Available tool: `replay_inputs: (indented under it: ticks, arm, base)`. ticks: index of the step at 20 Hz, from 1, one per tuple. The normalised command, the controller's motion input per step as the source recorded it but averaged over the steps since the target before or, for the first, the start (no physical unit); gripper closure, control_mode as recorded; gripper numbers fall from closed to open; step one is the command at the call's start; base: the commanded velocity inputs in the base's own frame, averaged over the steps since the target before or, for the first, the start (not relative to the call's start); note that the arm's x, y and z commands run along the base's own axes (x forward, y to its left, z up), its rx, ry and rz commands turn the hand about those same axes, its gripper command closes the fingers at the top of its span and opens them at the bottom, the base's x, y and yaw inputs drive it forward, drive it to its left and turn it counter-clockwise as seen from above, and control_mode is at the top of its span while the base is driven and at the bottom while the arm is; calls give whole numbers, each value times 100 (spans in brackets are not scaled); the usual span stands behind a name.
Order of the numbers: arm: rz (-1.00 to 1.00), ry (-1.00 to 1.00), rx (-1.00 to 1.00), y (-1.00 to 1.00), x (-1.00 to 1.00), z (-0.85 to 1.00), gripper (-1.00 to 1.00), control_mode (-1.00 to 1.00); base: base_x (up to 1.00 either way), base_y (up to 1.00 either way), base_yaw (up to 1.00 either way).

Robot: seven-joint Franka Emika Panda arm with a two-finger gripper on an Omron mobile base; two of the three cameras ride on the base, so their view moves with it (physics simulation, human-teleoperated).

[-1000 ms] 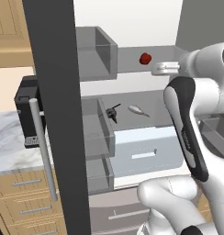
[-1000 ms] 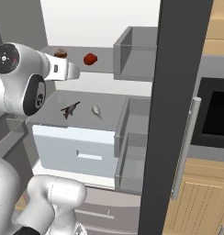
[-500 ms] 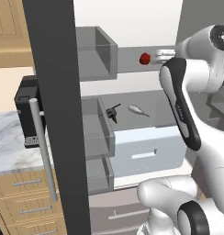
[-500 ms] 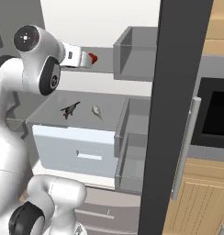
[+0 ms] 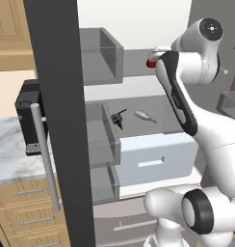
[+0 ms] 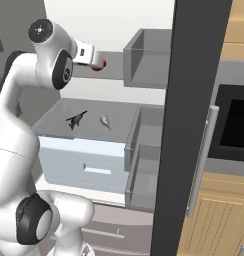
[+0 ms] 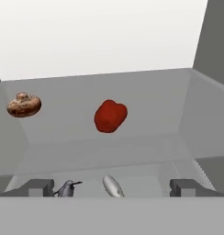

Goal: Gather the mushroom and bell pepper from the fridge and place them on a tray on the dining counter. Then gather the fishs from the fridge and place them on the other tray.

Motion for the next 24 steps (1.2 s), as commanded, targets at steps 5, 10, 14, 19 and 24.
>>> replay_inputs:
  ticks: [5, 10, 14, 19, 24]
  arm:
    - [0, 0, 0, 0, 47, -30, -100, -100]
    - [2, 1, 0, 0, 42, -12, -100, -100]
    - [4, 13, -1, 0, 34, 1, -100, -100]
    - [3, 2, -6, 0, 25, 0, -100, -100]
    - [0, 0, 0, 0, 26, 0, -100, -100]
  base:
    - [0, 0, 0]
    - [0, 0, 0]
    - [0, 0, 0]
    - [0, 0, 0]
    - [0, 0, 0]
